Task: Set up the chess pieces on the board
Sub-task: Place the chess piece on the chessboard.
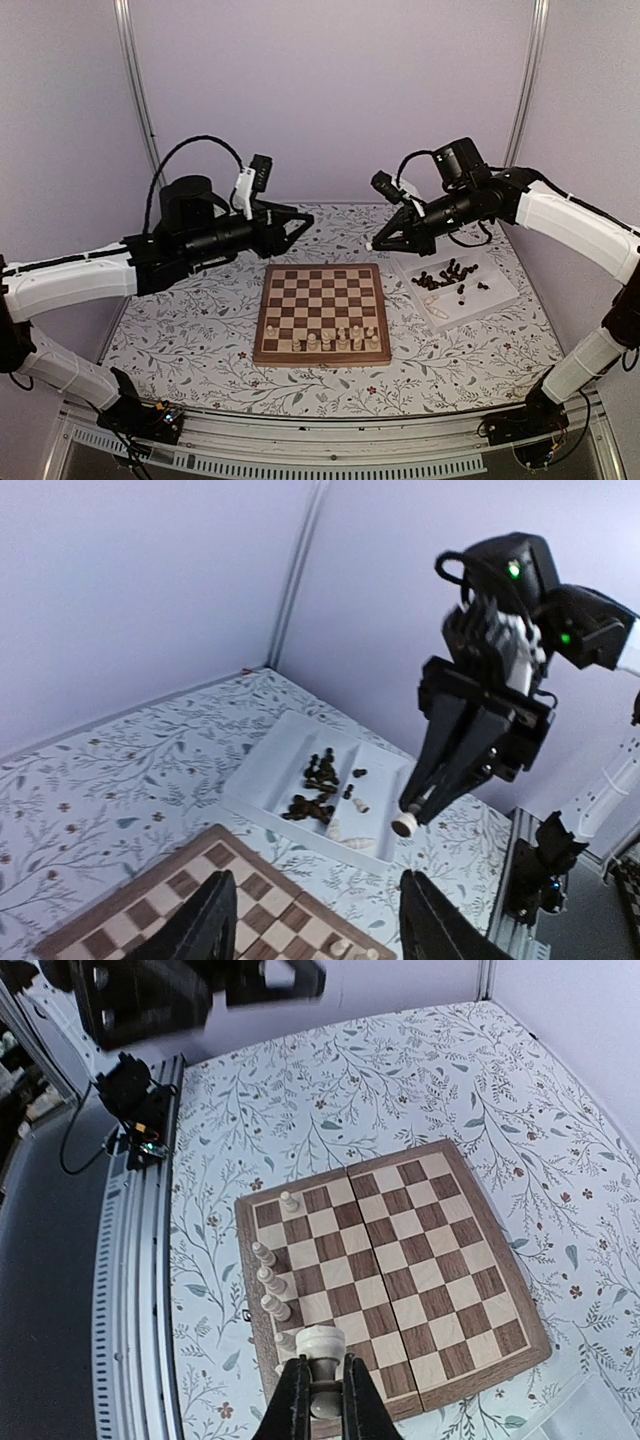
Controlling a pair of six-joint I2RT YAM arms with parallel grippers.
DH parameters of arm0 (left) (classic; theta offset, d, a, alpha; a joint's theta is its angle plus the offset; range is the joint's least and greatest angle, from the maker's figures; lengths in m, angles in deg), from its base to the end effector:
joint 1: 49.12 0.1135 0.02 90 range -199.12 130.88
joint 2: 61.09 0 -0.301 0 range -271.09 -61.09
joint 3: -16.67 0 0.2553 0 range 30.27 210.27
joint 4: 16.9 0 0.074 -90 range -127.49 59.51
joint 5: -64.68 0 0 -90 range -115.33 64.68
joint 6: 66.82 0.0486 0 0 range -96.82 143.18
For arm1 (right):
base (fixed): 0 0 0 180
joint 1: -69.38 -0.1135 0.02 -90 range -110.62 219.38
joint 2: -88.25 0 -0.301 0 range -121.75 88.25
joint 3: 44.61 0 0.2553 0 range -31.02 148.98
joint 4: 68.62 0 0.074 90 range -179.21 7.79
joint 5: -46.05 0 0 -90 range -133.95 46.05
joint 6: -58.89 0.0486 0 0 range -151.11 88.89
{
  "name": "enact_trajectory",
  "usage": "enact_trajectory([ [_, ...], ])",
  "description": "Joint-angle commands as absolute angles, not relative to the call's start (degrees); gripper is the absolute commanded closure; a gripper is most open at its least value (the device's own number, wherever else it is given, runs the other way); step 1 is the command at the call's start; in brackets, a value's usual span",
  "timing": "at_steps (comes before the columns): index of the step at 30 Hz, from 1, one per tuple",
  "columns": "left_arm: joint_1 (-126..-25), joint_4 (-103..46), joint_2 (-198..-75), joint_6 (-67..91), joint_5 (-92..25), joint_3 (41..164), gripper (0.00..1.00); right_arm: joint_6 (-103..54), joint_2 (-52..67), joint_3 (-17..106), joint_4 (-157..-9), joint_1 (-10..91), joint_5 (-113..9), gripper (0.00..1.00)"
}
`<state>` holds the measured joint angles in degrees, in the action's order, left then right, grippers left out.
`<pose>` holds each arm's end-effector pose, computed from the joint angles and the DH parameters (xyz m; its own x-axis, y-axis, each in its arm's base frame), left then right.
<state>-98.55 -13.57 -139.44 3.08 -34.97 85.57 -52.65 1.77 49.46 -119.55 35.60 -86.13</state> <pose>0.2099 -0.2577 0.3534 -0.3597 -0.1008 -0.9276 0.7812 0.5111 -0.3585 0.2600 0.2132 0.3721 -0.2303 -0.4814 -0.8457 -0.9702 0.1803 0.1616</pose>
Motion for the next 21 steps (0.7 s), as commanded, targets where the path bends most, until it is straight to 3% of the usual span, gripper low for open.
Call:
enact_trajectory([
  [1, -92.4, -33.1, -129.4, 13.5, -24.6, 83.8, 0.4, -63.0, -3.3, 55.0, -127.3, 29.7, -67.6, 1.0],
  [8, -82.7, -38.6, -119.2, 20.3, -16.4, 78.3, 0.29, -68.2, -14.5, 66.5, -134.6, 22.0, -56.6, 1.0],
  [13, -77.9, -34.9, -117.1, 20.1, -19.5, 72.2, 0.27, -71.1, -23.2, 73.5, -137.8, 18.6, -53.3, 1.0],
  [21, -76.0, -37.4, -120.1, 20.0, -22.3, 74.3, 0.28, -73.6, -32.7, 80.5, -141.4, 15.5, -52.9, 1.0],
])
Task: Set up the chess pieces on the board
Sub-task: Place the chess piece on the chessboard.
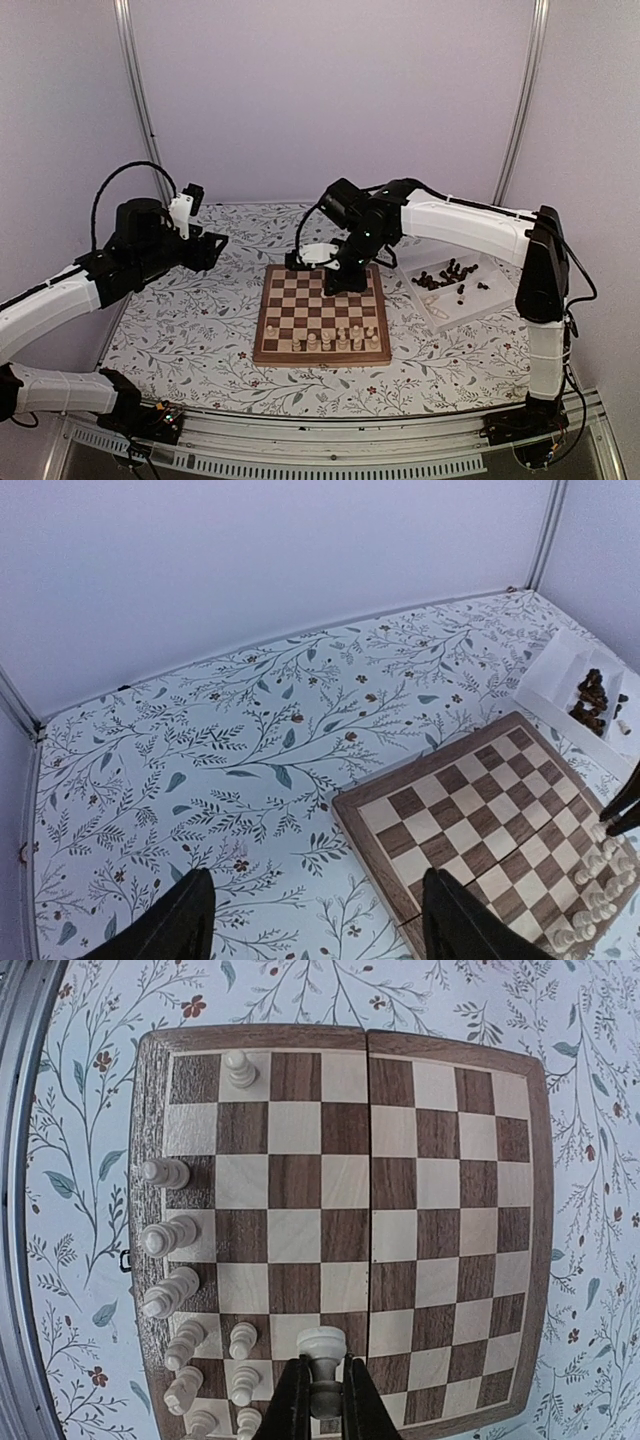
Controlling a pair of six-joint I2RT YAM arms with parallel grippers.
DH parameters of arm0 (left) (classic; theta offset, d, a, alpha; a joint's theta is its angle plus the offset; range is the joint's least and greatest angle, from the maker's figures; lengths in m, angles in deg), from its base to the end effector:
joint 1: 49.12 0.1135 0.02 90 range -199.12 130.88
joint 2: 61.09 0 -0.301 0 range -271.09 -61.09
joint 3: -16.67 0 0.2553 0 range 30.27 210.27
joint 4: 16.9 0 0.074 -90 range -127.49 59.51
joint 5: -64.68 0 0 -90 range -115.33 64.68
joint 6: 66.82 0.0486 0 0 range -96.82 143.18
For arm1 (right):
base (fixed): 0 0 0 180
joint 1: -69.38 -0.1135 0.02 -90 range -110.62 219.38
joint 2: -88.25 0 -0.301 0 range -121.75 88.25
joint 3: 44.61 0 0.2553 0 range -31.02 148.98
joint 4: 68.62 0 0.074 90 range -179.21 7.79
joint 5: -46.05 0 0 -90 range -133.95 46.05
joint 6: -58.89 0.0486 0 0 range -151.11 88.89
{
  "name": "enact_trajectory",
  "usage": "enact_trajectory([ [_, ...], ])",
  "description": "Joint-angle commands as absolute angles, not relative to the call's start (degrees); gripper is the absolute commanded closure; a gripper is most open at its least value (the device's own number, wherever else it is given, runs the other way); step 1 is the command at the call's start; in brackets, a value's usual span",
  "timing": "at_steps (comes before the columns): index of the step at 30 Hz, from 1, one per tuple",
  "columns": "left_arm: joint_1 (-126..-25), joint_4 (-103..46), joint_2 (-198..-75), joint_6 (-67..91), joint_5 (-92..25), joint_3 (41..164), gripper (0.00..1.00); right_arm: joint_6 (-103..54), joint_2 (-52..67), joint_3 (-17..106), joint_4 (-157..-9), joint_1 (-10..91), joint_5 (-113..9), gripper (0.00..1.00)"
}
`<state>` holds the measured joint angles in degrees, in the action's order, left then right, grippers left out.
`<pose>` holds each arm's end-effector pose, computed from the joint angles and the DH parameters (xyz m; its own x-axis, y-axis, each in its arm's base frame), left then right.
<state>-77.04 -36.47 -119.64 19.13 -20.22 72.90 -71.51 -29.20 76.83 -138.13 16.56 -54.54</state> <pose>0.2067 -0.1046 0.3143 -0.3564 0.1092 -0.9279 0.3693 0.9288 -0.0325 0.2732 0.3750 0.2876 0.1186 -0.8979 -0.4240 -0.9879 -0.0638 -0.1412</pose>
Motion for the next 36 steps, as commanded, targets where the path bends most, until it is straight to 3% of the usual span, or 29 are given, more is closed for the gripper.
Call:
enact_trajectory([
  [1, -76.0, -37.4, -120.1, 20.0, -22.4, 74.3, 0.28, -73.8, -33.7, 81.2, -141.7, 15.3, -52.9, 0.99],
  [18, -75.7, -37.9, -120.4, 20.3, -22.9, 74.4, 0.27, -74.3, -44.0, 86.6, -145.2, 14.0, -52.8, 0.94],
  [26, -75.5, -38.4, -122.2, 20.5, -26.3, 74.7, 0.27, -71.6, -43.2, 87.3, -143.9, 14.0, -52.8, 0.67],
  [36, -78.6, -37.5, -129.8, 20.0, -47.6, 78.2, 0.38, -71.2, -29.3, 83.2, -145.1, 19.8, -60.4, 0.61],
])
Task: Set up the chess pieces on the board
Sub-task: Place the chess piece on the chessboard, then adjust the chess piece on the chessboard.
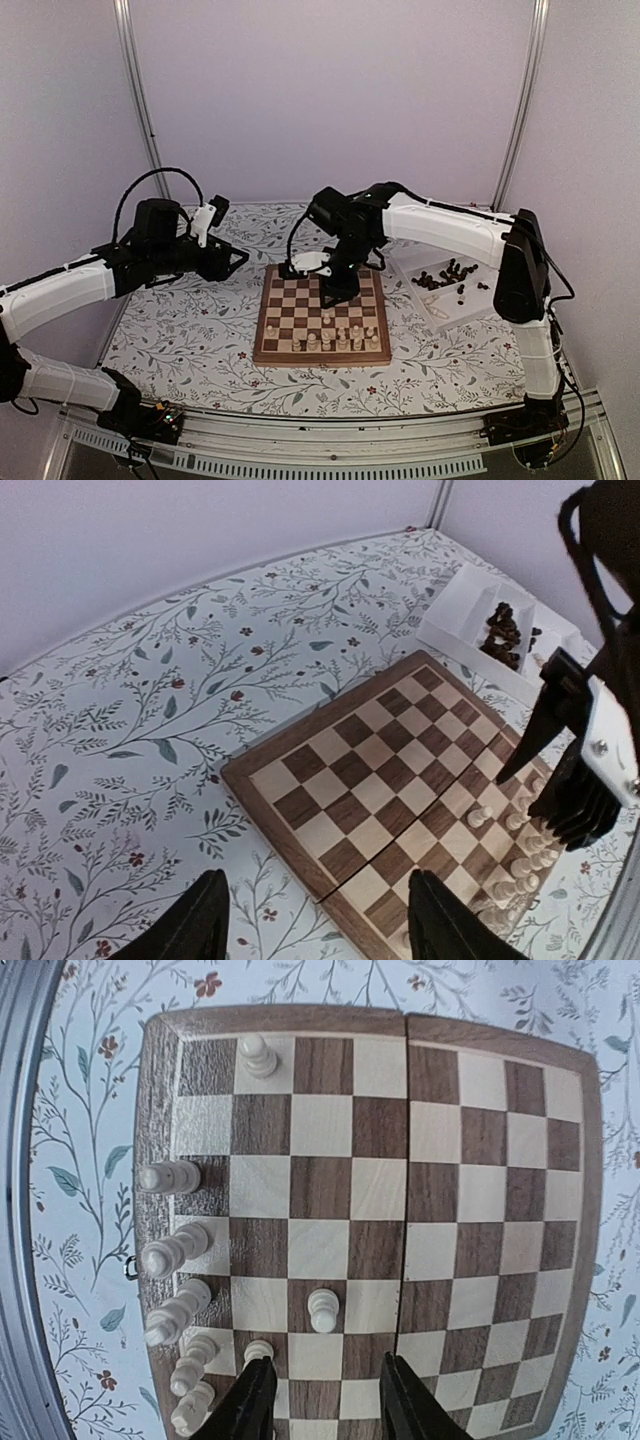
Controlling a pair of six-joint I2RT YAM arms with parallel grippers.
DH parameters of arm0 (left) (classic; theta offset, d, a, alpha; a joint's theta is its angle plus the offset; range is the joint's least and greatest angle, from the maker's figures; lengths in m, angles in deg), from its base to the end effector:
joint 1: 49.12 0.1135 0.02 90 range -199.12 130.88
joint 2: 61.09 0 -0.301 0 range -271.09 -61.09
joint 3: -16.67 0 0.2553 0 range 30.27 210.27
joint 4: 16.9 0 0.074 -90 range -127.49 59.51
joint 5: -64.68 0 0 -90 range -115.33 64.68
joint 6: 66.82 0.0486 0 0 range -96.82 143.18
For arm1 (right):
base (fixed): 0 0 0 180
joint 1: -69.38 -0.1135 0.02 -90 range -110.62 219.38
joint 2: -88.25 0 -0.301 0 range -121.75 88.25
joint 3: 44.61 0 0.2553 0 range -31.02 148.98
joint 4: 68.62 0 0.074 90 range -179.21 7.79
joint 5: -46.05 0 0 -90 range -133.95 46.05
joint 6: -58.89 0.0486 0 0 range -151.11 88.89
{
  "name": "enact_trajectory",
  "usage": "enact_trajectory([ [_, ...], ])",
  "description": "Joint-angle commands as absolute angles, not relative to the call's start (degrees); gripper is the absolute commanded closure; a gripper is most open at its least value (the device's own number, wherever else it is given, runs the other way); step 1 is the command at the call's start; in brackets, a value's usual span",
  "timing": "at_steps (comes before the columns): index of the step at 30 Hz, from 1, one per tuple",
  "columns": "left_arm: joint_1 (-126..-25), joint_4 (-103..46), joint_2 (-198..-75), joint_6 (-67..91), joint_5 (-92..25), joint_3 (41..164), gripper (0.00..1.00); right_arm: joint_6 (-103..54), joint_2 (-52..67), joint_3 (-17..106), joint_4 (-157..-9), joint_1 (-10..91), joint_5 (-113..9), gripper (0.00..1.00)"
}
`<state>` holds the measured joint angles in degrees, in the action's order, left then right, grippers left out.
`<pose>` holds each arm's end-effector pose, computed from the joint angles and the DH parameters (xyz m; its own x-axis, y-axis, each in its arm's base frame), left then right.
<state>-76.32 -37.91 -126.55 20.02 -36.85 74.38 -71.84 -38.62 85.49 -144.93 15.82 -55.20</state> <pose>0.2220 -0.1250 0.2944 -0.4606 0.1760 -0.8700 0.5792 0.8023 -0.1443 0.2840 0.4006 0.2523 0.1062 -0.9336 -0.3423 -0.9943 -0.0953 -0.0485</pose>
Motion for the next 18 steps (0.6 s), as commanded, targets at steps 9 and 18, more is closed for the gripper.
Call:
enact_trajectory([
  [9, -92.3, -48.8, -145.9, 25.3, -44.1, 89.7, 0.49, -68.3, -2.5, 50.2, -127.1, 37.9, -74.7, 0.61],
  [18, -98.0, -52.5, -159.4, 26.3, -39.5, 98.6, 0.48, -62.8, 15.7, 22.6, -105.9, 50.1, -83.8, 0.61],
])
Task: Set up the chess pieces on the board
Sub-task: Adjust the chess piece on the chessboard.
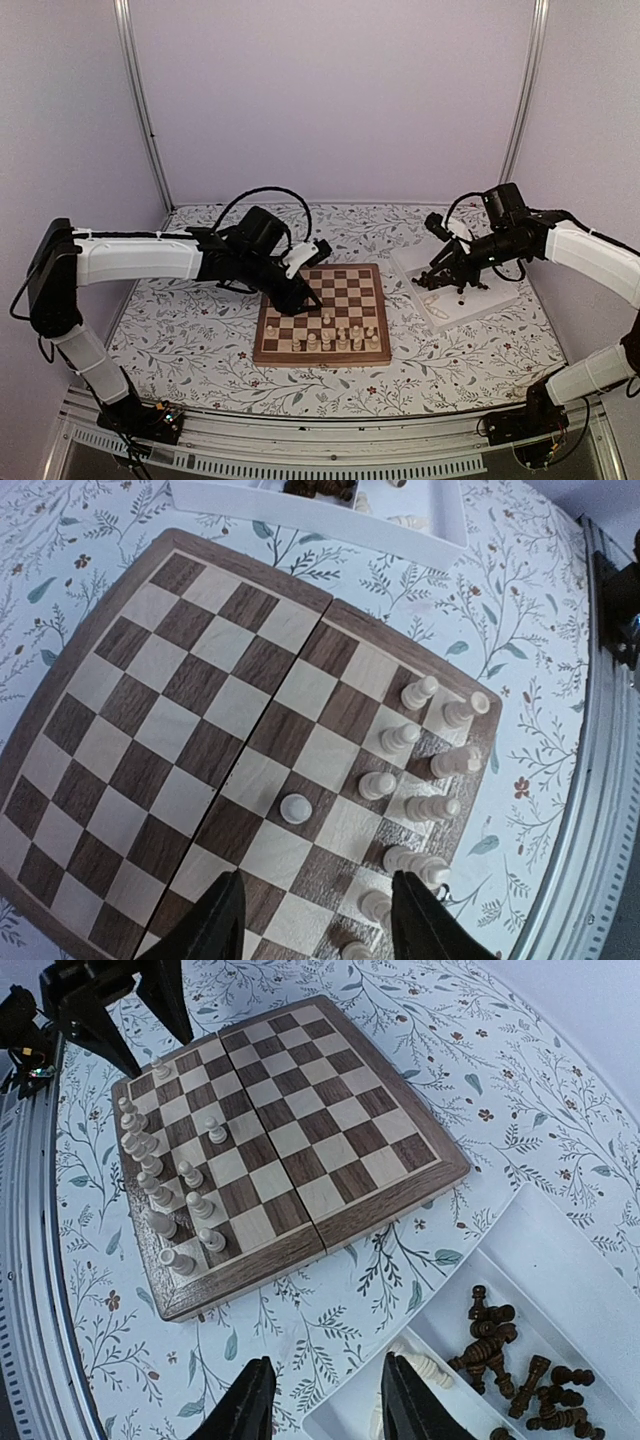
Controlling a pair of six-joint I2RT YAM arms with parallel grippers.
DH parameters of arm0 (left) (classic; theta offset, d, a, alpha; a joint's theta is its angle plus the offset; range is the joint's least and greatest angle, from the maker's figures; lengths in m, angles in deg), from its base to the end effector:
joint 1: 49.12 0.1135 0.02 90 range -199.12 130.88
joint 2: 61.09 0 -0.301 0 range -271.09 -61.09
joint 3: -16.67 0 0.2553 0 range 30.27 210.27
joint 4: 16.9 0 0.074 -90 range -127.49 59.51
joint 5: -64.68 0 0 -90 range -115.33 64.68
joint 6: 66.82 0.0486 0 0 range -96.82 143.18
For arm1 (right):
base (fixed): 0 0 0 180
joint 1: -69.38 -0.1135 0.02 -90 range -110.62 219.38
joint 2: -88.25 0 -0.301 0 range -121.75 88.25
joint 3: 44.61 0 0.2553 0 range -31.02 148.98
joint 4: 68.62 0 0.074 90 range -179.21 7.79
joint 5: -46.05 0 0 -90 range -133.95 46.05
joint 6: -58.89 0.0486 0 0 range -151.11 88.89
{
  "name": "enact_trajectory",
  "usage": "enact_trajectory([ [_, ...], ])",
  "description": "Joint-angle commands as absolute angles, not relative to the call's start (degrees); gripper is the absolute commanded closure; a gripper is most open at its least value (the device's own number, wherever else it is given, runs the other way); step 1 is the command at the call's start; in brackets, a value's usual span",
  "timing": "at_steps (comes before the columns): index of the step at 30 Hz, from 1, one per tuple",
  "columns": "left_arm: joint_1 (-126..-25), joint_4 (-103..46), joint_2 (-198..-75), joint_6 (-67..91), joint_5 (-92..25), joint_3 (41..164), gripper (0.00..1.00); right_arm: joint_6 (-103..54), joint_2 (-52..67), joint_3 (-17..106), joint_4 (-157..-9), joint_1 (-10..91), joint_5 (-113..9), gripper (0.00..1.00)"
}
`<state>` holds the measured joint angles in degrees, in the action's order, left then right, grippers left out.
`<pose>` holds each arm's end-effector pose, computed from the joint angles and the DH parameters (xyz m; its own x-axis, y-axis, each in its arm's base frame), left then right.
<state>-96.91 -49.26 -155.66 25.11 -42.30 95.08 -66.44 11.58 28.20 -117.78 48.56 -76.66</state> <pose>0.2374 -0.2828 0.2522 -0.4748 0.5714 -0.6694 0.8548 0.4803 -0.1964 0.2472 0.1221 0.2974 -0.2605 -0.6196 -0.7404 -0.9237 0.3832 0.0043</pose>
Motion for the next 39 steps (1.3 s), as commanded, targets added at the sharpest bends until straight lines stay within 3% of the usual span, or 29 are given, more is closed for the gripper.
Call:
enact_trajectory([
  [1, -98.2, -52.9, -160.6, 26.2, -39.3, 99.6, 0.48, -62.7, 16.1, 21.4, -105.2, 50.2, -83.5, 0.61],
  [9, -98.8, -56.5, -169.9, 25.6, -39.7, 108.5, 0.6, -64.2, 15.4, 20.3, -104.2, 50.3, -82.5, 0.6],
  [13, -99.2, -57.7, -172.6, 26.0, -40.1, 110.5, 0.55, -64.8, 15.0, 20.0, -104.2, 50.2, -82.1, 0.6],
  [17, -99.3, -58.6, -174.3, 26.3, -40.6, 111.1, 0.56, -65.1, 14.6, 19.9, -104.2, 50.2, -81.7, 0.6],
  [30, -99.5, -61.1, -175.4, 26.8, -41.5, 111.4, 0.84, -65.3, 13.2, 20.0, -104.2, 50.3, -81.5, 0.6],
  [39, -100.4, -61.1, -173.5, 27.6, -44.3, 109.5, 0.9, -65.2, 12.2, 20.3, -104.2, 50.3, -81.2, 0.59],
])
